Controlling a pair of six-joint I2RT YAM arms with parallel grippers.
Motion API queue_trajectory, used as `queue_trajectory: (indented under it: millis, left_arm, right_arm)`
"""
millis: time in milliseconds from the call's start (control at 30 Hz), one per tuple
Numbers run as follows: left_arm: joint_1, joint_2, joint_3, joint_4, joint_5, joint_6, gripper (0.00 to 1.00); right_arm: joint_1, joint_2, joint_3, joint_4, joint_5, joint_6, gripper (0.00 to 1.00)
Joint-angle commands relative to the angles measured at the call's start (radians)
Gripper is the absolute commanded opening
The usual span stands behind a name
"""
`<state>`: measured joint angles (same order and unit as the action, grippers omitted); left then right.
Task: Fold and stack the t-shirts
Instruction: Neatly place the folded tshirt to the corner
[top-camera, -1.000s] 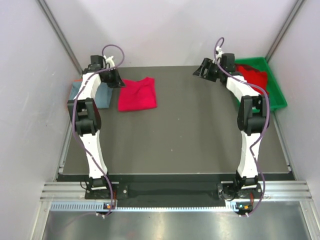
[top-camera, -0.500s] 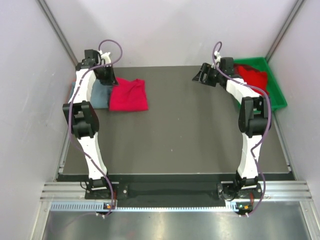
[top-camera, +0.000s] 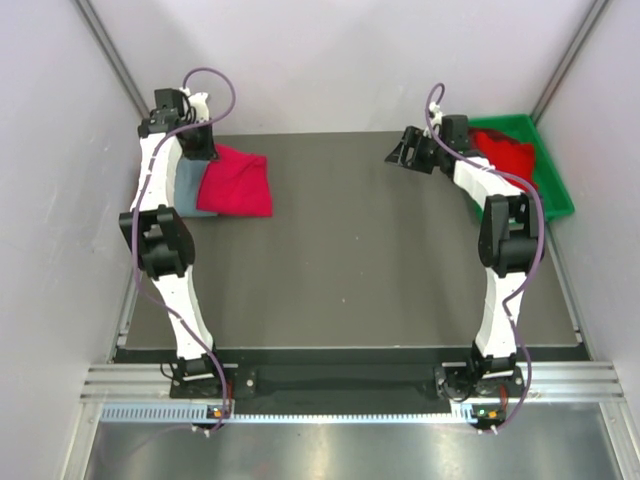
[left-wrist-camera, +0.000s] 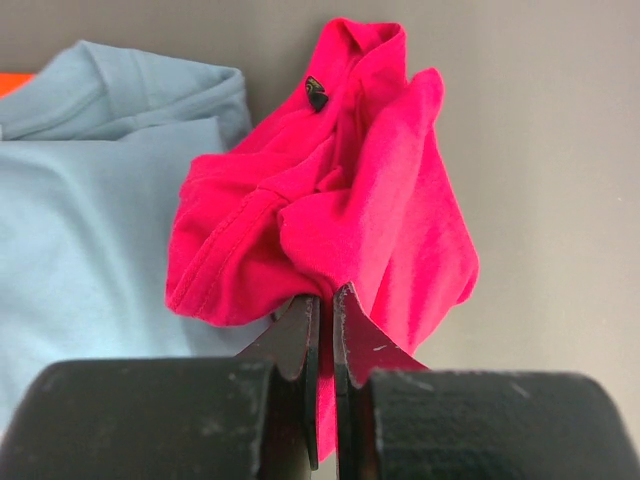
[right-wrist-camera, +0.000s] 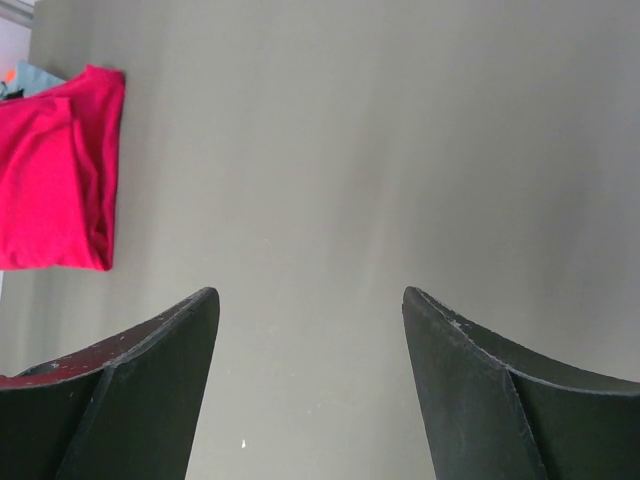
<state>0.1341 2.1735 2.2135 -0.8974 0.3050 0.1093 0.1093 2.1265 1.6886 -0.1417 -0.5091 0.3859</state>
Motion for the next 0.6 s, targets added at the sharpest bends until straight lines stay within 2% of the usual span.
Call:
queue_trajectory:
  millis: [0, 333, 567]
  left_arm:
    - [0.019, -0.066, 0.061, 0.017, -0.021, 0.026, 0.00]
    - [0.058, -0.078, 0.092, 0.020, -0.072, 0.056, 0.00]
    - [0.087, -0.035, 0.201, -0.004, -0.110, 0.084, 0.00]
  right_arm:
    - [0.006, -0.076, -0.012, 0.036, -0.006, -0.013, 0.75]
    - [0.007, -0.074, -0.013, 0.037, -0.005, -0.013, 0.75]
    - [0.009, -0.069, -0.015, 0.040, -0.006, -0.010, 0.75]
